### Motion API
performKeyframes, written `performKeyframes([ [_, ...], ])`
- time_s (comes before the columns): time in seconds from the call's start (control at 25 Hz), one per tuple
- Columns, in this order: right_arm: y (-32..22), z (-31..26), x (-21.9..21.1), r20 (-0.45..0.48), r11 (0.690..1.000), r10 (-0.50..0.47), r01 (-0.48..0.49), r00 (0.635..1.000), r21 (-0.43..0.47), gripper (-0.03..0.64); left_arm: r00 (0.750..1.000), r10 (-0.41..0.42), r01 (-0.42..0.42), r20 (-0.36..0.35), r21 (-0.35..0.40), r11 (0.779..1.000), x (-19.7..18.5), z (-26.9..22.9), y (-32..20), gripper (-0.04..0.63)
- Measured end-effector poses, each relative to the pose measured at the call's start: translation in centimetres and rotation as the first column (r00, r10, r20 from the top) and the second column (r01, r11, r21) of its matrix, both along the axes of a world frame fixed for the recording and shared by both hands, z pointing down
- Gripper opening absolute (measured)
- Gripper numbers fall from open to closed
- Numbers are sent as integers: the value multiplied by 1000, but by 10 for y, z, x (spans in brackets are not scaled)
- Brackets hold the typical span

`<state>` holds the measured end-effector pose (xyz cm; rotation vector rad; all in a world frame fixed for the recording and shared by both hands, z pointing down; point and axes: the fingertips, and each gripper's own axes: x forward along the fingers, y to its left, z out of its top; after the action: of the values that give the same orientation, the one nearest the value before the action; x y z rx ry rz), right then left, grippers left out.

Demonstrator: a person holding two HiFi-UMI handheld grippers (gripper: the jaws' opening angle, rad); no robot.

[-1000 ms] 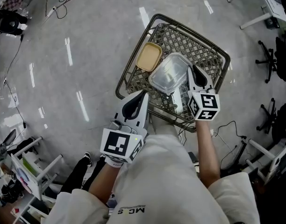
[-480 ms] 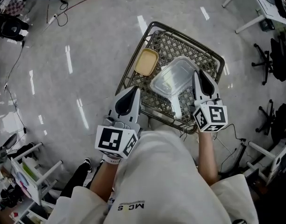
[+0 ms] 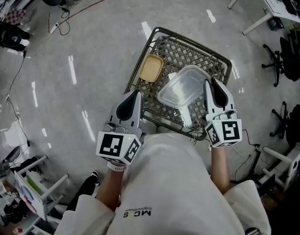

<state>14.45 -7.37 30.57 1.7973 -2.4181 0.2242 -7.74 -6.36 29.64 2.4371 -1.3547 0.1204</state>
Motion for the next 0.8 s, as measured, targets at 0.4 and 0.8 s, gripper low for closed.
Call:
performKeyframes([
  [0.4,16,-1,-5,-9,1000,-4,4,1000,10,74,1000,21,-21,-4,17,1000,4,-7,2,25],
  [0.8,23,-9,-9,-48,999,-32,33,998,25,74,1000,30,-30,-2,19,999,7,-9,9,25],
])
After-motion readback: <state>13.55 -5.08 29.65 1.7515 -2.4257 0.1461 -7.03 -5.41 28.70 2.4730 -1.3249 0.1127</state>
